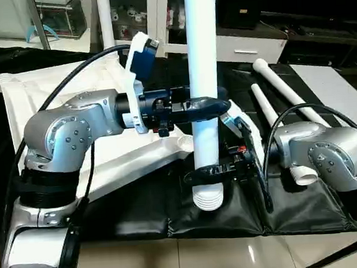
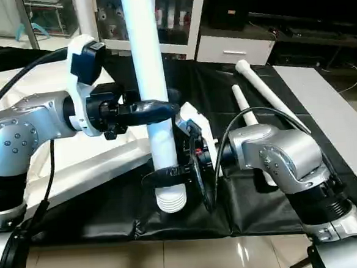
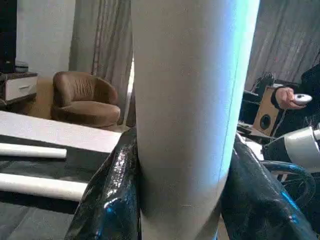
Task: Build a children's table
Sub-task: Pick table leg
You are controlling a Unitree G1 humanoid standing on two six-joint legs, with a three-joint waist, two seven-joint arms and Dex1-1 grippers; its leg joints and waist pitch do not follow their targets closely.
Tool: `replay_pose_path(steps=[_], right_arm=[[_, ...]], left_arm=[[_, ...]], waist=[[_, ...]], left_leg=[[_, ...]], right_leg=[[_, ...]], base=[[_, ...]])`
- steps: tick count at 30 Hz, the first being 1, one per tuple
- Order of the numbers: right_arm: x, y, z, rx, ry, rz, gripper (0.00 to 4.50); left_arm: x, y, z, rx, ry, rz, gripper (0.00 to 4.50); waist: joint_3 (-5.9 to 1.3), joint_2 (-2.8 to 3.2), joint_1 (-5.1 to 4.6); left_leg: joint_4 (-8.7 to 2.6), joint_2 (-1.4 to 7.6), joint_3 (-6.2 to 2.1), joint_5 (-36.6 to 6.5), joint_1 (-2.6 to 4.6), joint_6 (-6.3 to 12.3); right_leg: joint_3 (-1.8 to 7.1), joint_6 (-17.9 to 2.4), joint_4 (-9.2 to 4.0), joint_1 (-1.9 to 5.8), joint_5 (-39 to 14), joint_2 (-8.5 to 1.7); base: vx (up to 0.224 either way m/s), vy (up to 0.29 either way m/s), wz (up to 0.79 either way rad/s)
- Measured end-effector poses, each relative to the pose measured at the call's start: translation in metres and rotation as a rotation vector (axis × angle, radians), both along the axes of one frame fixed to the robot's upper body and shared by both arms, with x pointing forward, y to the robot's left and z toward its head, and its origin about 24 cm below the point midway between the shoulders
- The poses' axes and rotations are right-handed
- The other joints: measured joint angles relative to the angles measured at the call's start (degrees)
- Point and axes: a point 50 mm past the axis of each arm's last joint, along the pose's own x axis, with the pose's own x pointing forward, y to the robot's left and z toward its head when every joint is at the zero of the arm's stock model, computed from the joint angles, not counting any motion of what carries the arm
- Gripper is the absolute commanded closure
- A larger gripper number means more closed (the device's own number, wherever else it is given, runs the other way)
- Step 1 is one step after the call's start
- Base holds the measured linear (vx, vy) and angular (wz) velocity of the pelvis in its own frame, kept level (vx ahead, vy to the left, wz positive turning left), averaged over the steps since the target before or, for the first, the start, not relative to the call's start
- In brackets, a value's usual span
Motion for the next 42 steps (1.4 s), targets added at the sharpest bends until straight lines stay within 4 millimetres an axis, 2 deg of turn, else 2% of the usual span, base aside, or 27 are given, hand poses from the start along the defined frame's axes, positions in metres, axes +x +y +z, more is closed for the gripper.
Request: replay_pose_path(steps=[1,5,6,7,9,11,19,23,25,27,30,34,38,40,42], right_arm=[[-0.001,0.000,0.001,0.000,-0.005,0.003,2.24],[-0.001,0.001,-0.001,0.007,-0.008,0.002,2.40],[-0.001,0.001,-0.001,0.005,-0.011,-0.002,2.43],[0.000,0.001,-0.001,0.003,-0.015,-0.014,2.44],[0.004,0.002,-0.004,0.001,-0.016,-0.054,2.47],[0.008,0.004,-0.007,-0.002,-0.024,-0.093,2.52],[0.018,0.003,-0.011,0.001,-0.032,-0.213,2.54],[0.034,-0.004,-0.020,-0.066,-0.113,-0.385,2.55],[0.045,-0.015,-0.031,-0.126,-0.110,-0.517,2.55],[0.054,-0.043,-0.046,-0.192,-0.063,-0.706,2.60],[0.054,-0.056,-0.053,-0.205,-0.037,-0.778,2.61],[0.047,-0.045,-0.050,-0.142,-0.040,-0.700,2.62],[0.042,-0.025,-0.031,0.000,-0.100,-0.584,2.62],[0.040,-0.017,-0.025,0.052,-0.111,-0.546,2.62],[0.036,-0.008,-0.017,0.112,-0.118,-0.493,2.62]], left_arm=[[0.000,0.000,0.000,0.000,0.001,0.001,2.71],[0.001,0.000,-0.001,0.005,0.003,0.004,2.71],[0.001,0.000,-0.001,0.006,0.004,0.009,2.15],[0.003,0.000,-0.002,0.003,0.010,0.021,2.01],[0.007,0.001,-0.005,0.006,0.025,0.068,1.95],[0.011,0.001,-0.008,-0.002,0.051,0.095,1.66],[0.020,0.014,-0.015,-0.031,0.085,0.182,0.99],[0.036,0.020,-0.031,-0.019,0.095,0.347,0.68],[0.040,0.026,-0.038,-0.009,0.090,0.406,0.67],[0.042,0.032,-0.037,-0.014,0.055,0.450,0.67],[0.042,0.036,-0.036,-0.031,0.045,0.480,0.67],[0.048,0.025,-0.043,-0.049,0.069,0.539,0.67],[0.059,0.020,-0.030,-0.028,0.043,0.616,0.67],[0.066,0.020,-0.031,0.034,0.055,0.696,0.67],[0.074,0.022,-0.042,0.128,0.088,0.799,0.67]], waist=[[0.00,0.00,0.00],[0.00,0.00,0.04],[0.00,0.01,0.04],[-0.01,0.01,0.04],[-0.01,0.01,0.02],[0.00,0.02,-0.01],[0.00,0.08,-0.02],[-0.02,0.25,-0.09],[-0.01,0.27,-0.11],[0.01,0.30,0.20],[-0.01,0.39,-0.08],[0.02,0.42,-0.36],[0.01,0.45,-0.41],[0.01,0.46,-0.37],[0.01,0.47,-0.30]], left_leg=[[0.00,0.00,0.00,0.00,0.00,0.00],[0.02,0.00,0.00,0.00,0.01,0.00],[0.02,0.00,0.00,0.00,0.01,0.00],[0.02,0.00,-0.01,0.00,0.03,0.00],[0.04,0.00,-0.01,0.00,0.06,-0.01],[0.05,0.00,-0.02,0.01,0.05,-0.02],[0.05,0.00,-0.05,0.02,0.05,-0.03],[0.05,-0.01,-0.05,0.01,0.15,-0.03],[0.05,-0.01,-0.08,0.02,0.14,-0.03],[0.07,-0.01,-0.06,0.02,0.05,-0.03],[0.06,-0.01,-0.04,0.01,0.07,-0.03],[0.03,0.02,-0.04,0.01,0.03,-0.01],[0.03,0.02,-0.05,0.01,0.12,-0.01],[0.04,0.02,-0.05,0.01,0.18,-0.01],[0.04,0.01,-0.06,0.01,0.27,-0.01]], right_leg=[[0.00,0.00,0.00,0.00,0.00,0.00],[0.00,-0.01,0.02,0.02,0.00,0.00],[0.00,-0.01,0.02,0.02,0.00,0.00],[0.00,0.00,0.02,0.05,0.00,0.00],[0.00,-0.01,0.05,0.07,0.00,0.00],[-0.01,-0.01,0.07,0.07,0.01,0.00],[-0.02,-0.02,0.06,0.07,0.01,0.00],[-0.02,0.02,-0.01,0.25,0.01,-0.01],[-0.04,0.05,-0.04,0.27,0.03,-0.01],[-0.04,0.04,-0.09,0.28,0.04,-0.02],[-0.02,-0.10,-0.08,0.28,0.12,-0.02],[-0.03,-0.12,-0.11,0.24,0.13,0.01],[-0.02,-0.12,-0.06,0.27,0.13,0.03],[-0.02,0.06,-0.08,0.35,0.02,0.02],[-0.02,0.13,-0.12,0.45,0.00,0.02]], base=[[0.000,0.000,0.00],[0.000,0.000,0.00],[0.000,0.000,0.00],[0.000,0.000,0.00],[0.000,0.000,0.00],[0.000,0.000,0.00],[0.000,0.000,0.00],[0.000,0.000,0.00],[0.000,0.000,0.00],[0.000,0.000,0.00],[0.000,0.000,0.00],[0.000,0.000,0.00],[0.000,0.000,0.00],[0.000,0.000,0.00],[0.000,0.000,0.00]])
